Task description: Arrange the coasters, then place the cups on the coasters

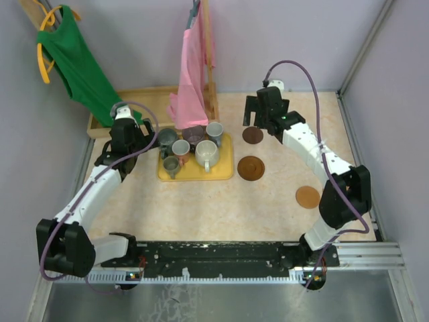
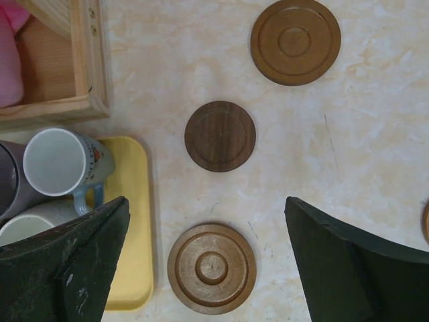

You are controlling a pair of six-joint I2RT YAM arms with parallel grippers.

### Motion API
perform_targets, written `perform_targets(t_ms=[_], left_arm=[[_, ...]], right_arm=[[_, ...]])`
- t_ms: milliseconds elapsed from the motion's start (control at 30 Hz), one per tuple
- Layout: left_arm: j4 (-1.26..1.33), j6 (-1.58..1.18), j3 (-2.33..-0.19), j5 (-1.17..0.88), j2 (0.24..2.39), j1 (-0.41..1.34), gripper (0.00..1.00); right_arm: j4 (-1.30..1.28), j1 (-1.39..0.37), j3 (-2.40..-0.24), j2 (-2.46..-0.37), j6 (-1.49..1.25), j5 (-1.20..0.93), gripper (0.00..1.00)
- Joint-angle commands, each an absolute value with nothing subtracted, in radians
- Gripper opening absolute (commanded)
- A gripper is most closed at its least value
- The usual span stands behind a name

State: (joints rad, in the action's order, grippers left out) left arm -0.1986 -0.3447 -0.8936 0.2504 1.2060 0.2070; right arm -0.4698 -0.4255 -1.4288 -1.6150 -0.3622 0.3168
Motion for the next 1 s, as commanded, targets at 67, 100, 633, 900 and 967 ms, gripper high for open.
perform_targets(t_ms=[67,100,633,900,967], left_arm=[[-0.179,-0.333,-0.933,0.244,1.233,0.21,1.0],[-0.181,-0.332,-0.933,0.244,1.237,0.21,1.0],[-0.166,-0.344,-0.923,0.244,1.228,0.21,1.0],[-0.194,-0.377,-0.924,0.185,1.233,0.212,1.0],[-0.198,-0.381,-0.919,0.179,1.231,0.212,1.0]], right_arm=[[-0.392,-0.434,-1.442,-1.597,-0.337,0.247,0.97],[-0.381,-0.434,-1.432,-1.592,-0.334,0.229,0.97],[-0.367,-0.431,-1.379,-1.591,-0.363,0.174,0.86],[-0.359,-0.327,-1.381,-1.613,-0.38,0.204,0.6],[-0.356,-0.276,-1.407,-1.643,-0.393,0.191,0.49]])
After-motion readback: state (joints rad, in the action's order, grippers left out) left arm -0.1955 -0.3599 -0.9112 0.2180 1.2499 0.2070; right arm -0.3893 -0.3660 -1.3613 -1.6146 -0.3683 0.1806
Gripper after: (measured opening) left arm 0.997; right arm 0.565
